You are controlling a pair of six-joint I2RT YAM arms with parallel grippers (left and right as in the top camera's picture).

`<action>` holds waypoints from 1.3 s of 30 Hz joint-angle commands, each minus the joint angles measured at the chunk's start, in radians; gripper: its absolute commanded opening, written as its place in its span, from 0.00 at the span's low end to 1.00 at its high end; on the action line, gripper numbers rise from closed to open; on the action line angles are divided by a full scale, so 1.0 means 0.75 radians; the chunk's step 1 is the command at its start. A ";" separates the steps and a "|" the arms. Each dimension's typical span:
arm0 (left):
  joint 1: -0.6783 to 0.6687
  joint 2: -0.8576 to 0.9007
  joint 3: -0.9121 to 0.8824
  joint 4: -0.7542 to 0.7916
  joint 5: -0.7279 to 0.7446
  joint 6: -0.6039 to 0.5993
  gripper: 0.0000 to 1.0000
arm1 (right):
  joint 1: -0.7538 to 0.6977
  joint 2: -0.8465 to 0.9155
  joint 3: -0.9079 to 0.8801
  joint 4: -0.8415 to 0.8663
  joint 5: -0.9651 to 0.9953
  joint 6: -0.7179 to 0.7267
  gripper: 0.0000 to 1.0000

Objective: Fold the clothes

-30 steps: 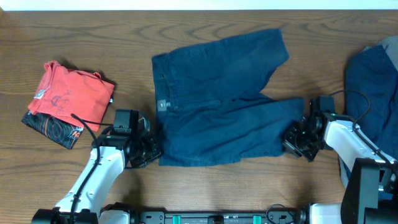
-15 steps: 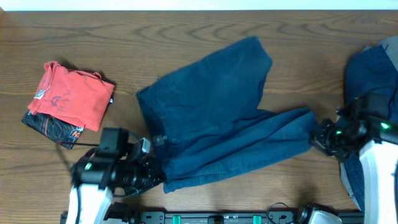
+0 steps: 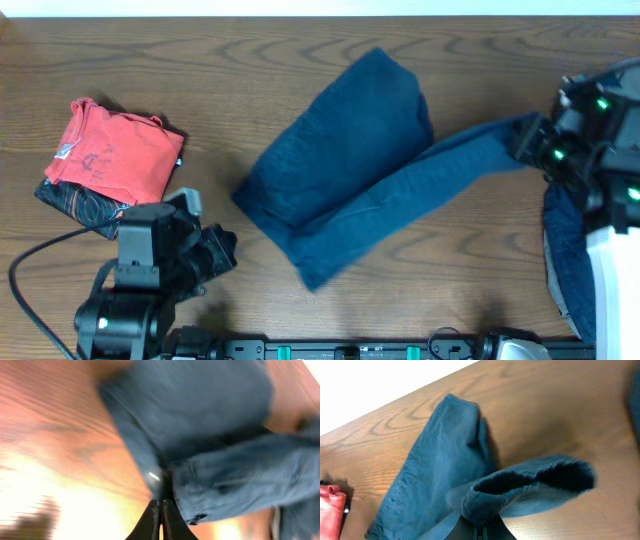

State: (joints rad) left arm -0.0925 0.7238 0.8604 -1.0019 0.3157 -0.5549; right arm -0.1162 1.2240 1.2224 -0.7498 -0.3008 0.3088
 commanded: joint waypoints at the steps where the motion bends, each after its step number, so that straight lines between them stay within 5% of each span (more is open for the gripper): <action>1: 0.003 0.062 0.002 0.074 -0.202 -0.116 0.06 | 0.081 0.121 0.017 0.079 0.029 -0.014 0.01; 10: -0.010 0.299 -0.044 0.125 0.188 -0.115 0.09 | 0.105 0.308 0.017 0.011 0.173 0.012 0.01; 16: -0.104 0.511 -0.103 0.208 0.339 -0.094 0.59 | 0.077 0.286 0.017 -0.028 0.227 0.011 0.01; 19: -0.180 0.621 -0.112 0.318 0.443 -0.095 0.73 | 0.064 0.285 0.017 -0.051 0.227 0.011 0.01; 26: -0.347 0.841 -0.112 0.409 0.473 -0.187 0.74 | 0.058 0.285 0.017 -0.073 0.227 0.011 0.01; 39: -0.540 1.000 -0.112 0.686 0.522 -0.345 0.58 | 0.057 0.285 0.017 -0.108 0.227 0.011 0.01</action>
State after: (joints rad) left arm -0.4843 1.4586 0.7761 -0.4889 0.6971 -0.7876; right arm -0.0616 1.4574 1.2259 -0.8253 -0.1375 0.3103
